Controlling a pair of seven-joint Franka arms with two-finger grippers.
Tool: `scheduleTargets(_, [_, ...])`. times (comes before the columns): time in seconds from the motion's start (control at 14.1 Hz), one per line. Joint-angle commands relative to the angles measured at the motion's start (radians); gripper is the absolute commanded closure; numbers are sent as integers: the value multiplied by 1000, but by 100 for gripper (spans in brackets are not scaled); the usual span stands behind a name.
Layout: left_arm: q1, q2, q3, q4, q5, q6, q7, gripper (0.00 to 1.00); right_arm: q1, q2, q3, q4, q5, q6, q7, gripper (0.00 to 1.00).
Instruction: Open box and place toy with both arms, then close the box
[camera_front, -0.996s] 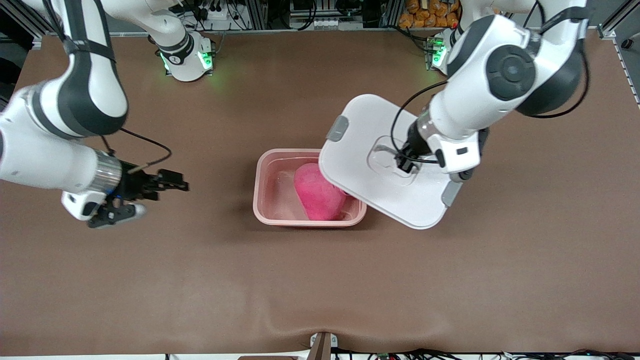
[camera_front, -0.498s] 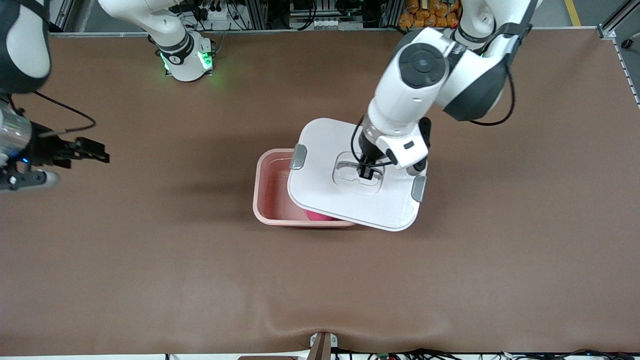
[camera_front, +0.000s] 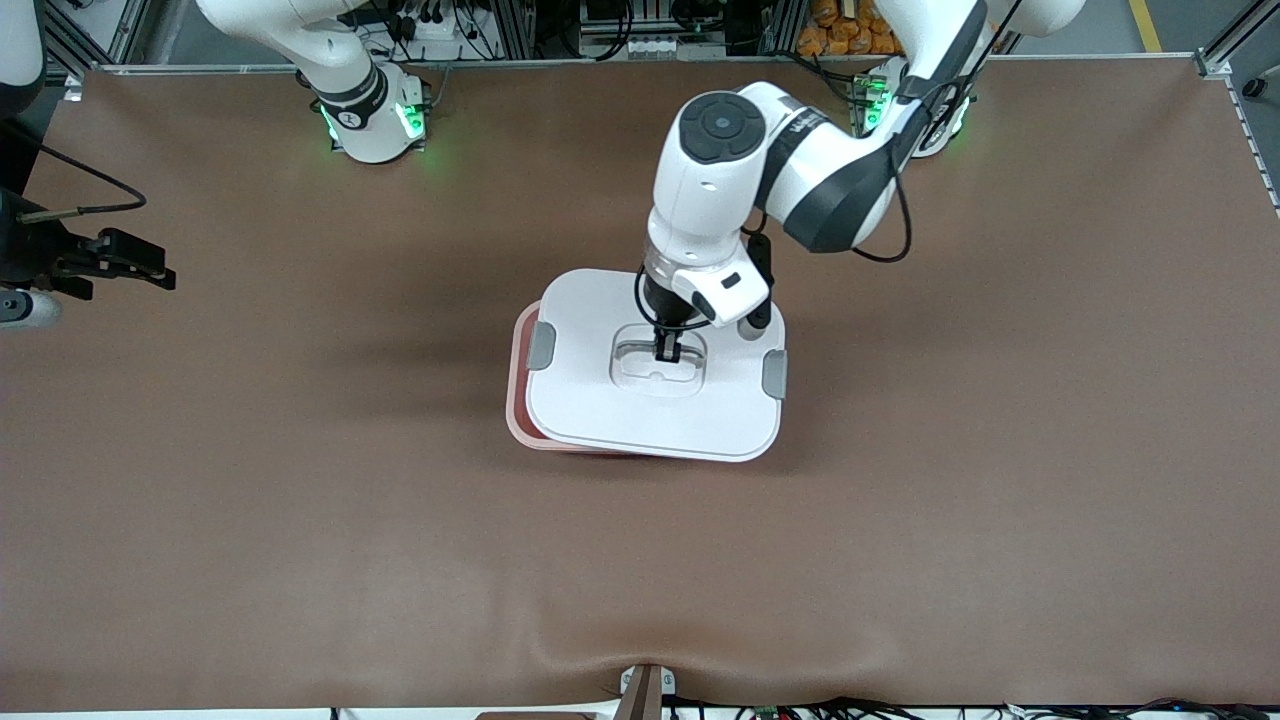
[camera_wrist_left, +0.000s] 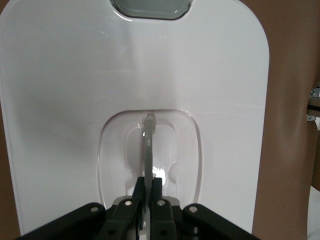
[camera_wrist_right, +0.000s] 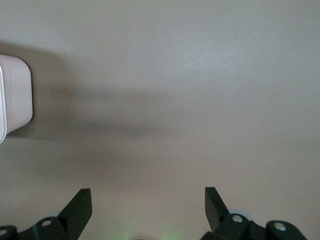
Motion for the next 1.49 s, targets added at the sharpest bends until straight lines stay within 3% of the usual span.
scheduleTargets(0.0, [-37, 45, 11, 40, 57, 27, -77, 100, -8, -15, 19, -4, -16, -1, 16, 0])
scheduleTargets(0.14, [-54, 74, 13, 60, 63, 40, -106, 100, -40, -20, 52, -7, -13, -1, 18, 0])
scheduleTargets(0.36, [-68, 96, 13, 60, 83, 69, -137, 100, -234, -46, 254, -23, -13, 1, 19, 0])
scheduleTargets(0.78, [-113, 137, 45, 67, 104, 90, -165, 100, -368, -139, 397, -113, -10, 27, 68, 0])
scheduleTargets(1.0, [-162, 146, 99, 66, 104, 106, -175, 100, -390, -153, 418, -119, -5, 22, 116, 0])
scheduleTargets(1.42, [-166, 149, 97, 61, 120, 106, -163, 100, -405, -145, 407, -98, 39, 27, 115, 0])
